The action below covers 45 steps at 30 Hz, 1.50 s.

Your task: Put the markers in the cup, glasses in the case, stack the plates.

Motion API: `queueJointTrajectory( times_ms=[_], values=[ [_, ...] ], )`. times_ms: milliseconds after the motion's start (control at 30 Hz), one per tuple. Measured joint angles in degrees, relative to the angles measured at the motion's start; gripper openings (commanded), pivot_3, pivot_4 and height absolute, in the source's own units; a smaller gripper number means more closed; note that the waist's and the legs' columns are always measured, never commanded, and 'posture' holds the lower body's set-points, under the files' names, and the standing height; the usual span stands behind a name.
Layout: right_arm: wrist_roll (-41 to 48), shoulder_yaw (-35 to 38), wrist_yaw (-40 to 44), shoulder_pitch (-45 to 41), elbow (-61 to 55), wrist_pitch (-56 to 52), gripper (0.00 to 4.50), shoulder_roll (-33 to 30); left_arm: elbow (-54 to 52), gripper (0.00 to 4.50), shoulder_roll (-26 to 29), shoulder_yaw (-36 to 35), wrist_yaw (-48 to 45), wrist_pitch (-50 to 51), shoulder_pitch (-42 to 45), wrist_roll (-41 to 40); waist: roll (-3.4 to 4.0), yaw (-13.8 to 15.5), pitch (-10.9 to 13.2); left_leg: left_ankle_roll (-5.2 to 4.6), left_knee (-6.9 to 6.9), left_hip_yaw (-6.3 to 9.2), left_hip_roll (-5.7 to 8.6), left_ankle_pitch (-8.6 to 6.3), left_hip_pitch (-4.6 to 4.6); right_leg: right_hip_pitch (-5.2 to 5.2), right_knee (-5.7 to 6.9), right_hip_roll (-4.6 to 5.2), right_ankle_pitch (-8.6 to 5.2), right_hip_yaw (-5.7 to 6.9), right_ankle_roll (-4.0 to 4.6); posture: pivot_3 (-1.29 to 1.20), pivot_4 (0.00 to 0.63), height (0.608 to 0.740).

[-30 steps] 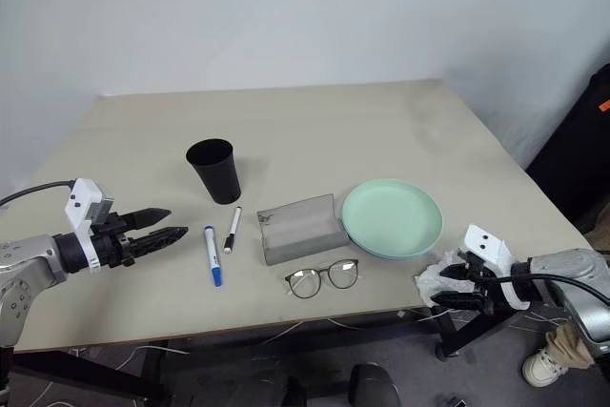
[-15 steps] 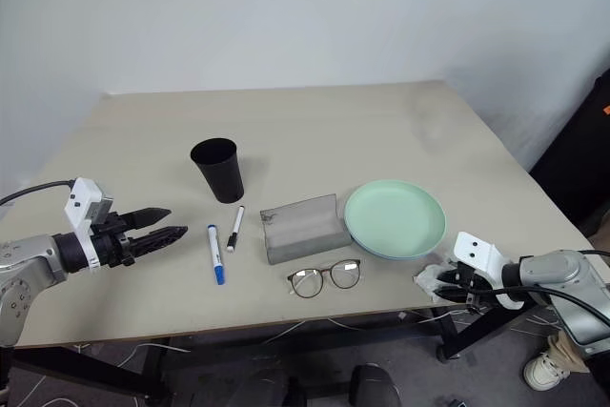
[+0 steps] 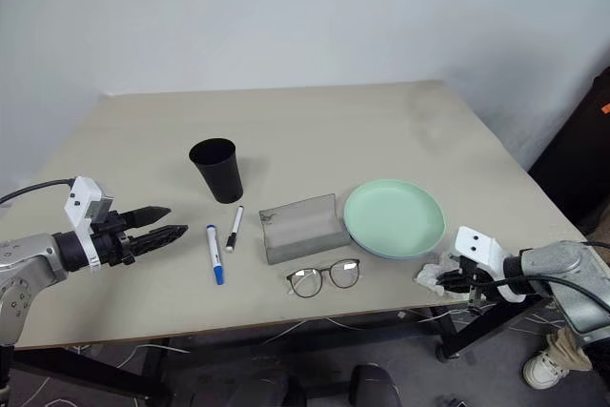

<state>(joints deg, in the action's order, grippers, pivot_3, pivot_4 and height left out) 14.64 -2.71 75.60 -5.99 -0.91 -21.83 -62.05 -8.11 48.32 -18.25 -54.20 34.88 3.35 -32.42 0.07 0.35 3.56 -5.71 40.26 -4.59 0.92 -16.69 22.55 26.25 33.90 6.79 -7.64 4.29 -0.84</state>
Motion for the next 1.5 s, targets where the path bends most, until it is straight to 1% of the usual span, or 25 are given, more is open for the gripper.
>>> queueJointTrajectory(
  times_ms=[100,167,233,300,367,433,467,500,600,733,900,1000,1100,1133,1167,1200,1367,1500],
  values=[
    [5.4,3.9,5.6,-2.7,0.1,0.4,0.06,-0.8,0.6,3.16,0.0,0.0,0.0,-0.1,0.0,0.1,-0.01,-0.1,0.0,-0.06,0.01,0.0,-0.01,-0.04,0.0,-0.01,-0.01,0.0,0.0,0.01,0.0,0.0,0.0,0.723],
    [8.5,5.9,7.2,-6.9,0.2,-0.6,0.06,-0.8,0.7,3.16,0.0,0.0,-0.1,-0.3,0.3,0.2,-0.01,-0.2,0.0,-0.08,0.04,-0.09,-0.12,-0.04,-0.02,-0.01,-0.03,-0.02,0.05,0.03,0.07,0.0,0.0,0.723],
    [10.2,7.0,7.2,-11.3,0.4,-1.6,0.06,-0.4,0.9,3.16,0.0,0.0,-0.1,-0.5,0.6,0.2,-0.03,-0.1,0.0,-0.07,0.08,-0.15,-0.24,-0.04,-0.03,0.0,-0.05,-0.02,0.09,0.13,0.12,0.0,0.0,0.723],
    [10.1,6.8,4.1,-18.0,2.4,-3.1,0.06,2.7,1.0,3.16,0.1,0.2,-0.2,-0.6,0.8,0.3,-0.09,-0.1,0.0,-0.04,0.13,-0.32,-0.43,-0.04,-0.02,0.05,-0.06,0.0,0.18,0.27,0.24,0.0,0.0,0.723],
    [7.7,5.0,-1.2,-24.7,5.5,-4.0,0.06,7.3,1.0,3.16,0.1,0.4,-0.4,-0.7,1.3,0.4,-0.1,-0.2,0.0,0.0,0.13,-0.46,-0.56,-0.01,-0.03,0.1,-0.08,0.04,0.29,0.42,0.33,0.0,0.0,0.723],
    [4.9,2.5,-4.9,-27.0,7.5,-4.4,0.06,10.0,1.0,3.16,0.1,1.1,-0.6,-0.9,1.8,0.5,-0.12,-0.1,0.0,0.05,0.12,-0.48,-0.59,0.0,-0.02,0.14,-0.07,0.05,0.33,0.49,0.38,0.0,0.0,0.723],
    [3.5,1.2,-6.4,-27.4,8.4,-4.4,0.06,11.5,1.0,3.16,0.1,1.2,-0.7,-0.9,1.7,0.6,-0.12,0.0,0.0,0.08,0.1,-0.47,-0.59,0.01,0.01,0.17,-0.06,0.05,0.34,0.53,0.39,0.0,0.0,0.723],
    [2.3,-0.3,-7.8,-27.4,9.2,-4.5,0.06,12.8,1.0,3.16,0.1,1.2,-0.8,-0.9,1.7,0.6,-0.13,0.0,0.0,0.39,0.1,-0.47,-0.6,0.18,0.06,0.21,-0.06,0.06,0.35,0.57,0.41,0.0,0.0,0.723],
    [0.0,-3.2,-10.0,-26.8,10.6,-4.5,0.06,15.4,1.0,3.16,0.1,1.2,-0.9,-1.0,1.8,0.7,-0.09,0.0,0.0,0.51,0.06,-0.55,-0.6,0.14,0.11,0.3,-0.05,0.04,0.38,0.56,0.37,0.0,0.0,0.723],
    [-4.1,-5.6,-12.6,-26.5,14.1,-2.7,0.06,16.7,1.0,3.16,0.2,1.3,-1.3,-1.1,2.1,1.0,-0.11,-0.2,0.0,0.56,0.04,-0.68,-0.6,0.1,0.06,0.25,-0.09,-0.03,0.39,0.55,0.34,0.0,0.0,0.723],
    [-5.8,-6.6,-12.9,-26.5,16.5,-1.3,0.06,17.4,1.2,3.16,0.2,1.7,-1.9,-1.1,3.5,1.2,-0.09,-0.4,0.0,0.59,0.05,-0.82,-0.71,0.14,-0.04,0.22,-0.08,-0.06,0.4,0.52,0.36,0.0,0.0,0.723],
    [-5.9,-6.6,-12.8,-26.5,16.5,-0.6,0.62,17.4,1.4,3.16,0.6,2.4,-2.5,-1.3,4.3,1.3,-0.09,-0.4,0.0,0.6,0.06,-0.85,-0.76,0.15,-0.07,0.21,-0.05,-0.08,0.41,0.52,0.38,0.0,0.0,0.723],
    [-5.9,-6.7,-12.1,-26.5,16.5,-0.2,1.55,17.6,2.6,3.16,0.8,3.9,-3.3,-1.4,6.2,2.1,-0.09,-0.4,0.0,0.61,0.06,-0.84,-0.8,0.15,-0.06,0.22,-0.06,-0.12,0.42,0.53,0.4,0.0,0.0,0.723],
    [-5.9,-6.8,-12.0,-26.5,16.5,-0.1,1.76,17.7,2.8,3.16,0.8,4.0,-3.4,-1.5,6.7,2.2,-0.09,-0.4,0.0,0.6,0.06,-0.84,-0.8,0.15,-0.06,0.22,-0.06,-0.12,0.42,0.53,0.41,0.0,0.0,0.723],
    [-6.0,-6.8,-12.0,-26.4,16.5,0.1,2.19,17.7,3.2,3.16,0.9,4.3,-3.7,-1.7,7.5,2.4,-0.09,-0.4,0.0,0.6,0.07,-0.84,-0.8,0.15,-0.06,0.21,-0.05,-0.12,0.43,0.53,0.4,0.0,0.0,0.723],
    [-6.3,-6.8,-12.0,-26.4,16.6,0.3,2.41,17.7,3.8,3.16,1.1,4.7,-4.0,-1.8,8.6,2.5,-0.09,-0.4,0.0,0.6,0.07,-0.84,-0.8,0.15,-0.04,0.22,-0.06,-0.12,0.43,0.53,0.4,0.0,0.0,0.723],
    [-5.5,-5.9,-10.7,-26.4,17.2,0.6,2.41,17.5,4.6,3.16,1.4,7.7,-5.6,-1.9,13.0,3.1,-0.1,-0.4,0.0,0.6,0.08,-0.87,-0.79,0.15,-0.03,0.21,-0.09,-0.13,0.44,0.51,0.39,0.0,0.0,0.723],
    [-1.0,-2.5,-5.5,-26.4,14.0,-1.0,2.41,14.7,3.7,3.16,0.2,13.1,-7.9,-1.8,18.0,3.3,-0.09,-0.2,0.0,0.57,0.12,-0.85,-0.77,0.15,-0.04,0.15,-0.09,-0.13,0.44,0.52,0.38,0.0,0.0,0.723]
  ],
)
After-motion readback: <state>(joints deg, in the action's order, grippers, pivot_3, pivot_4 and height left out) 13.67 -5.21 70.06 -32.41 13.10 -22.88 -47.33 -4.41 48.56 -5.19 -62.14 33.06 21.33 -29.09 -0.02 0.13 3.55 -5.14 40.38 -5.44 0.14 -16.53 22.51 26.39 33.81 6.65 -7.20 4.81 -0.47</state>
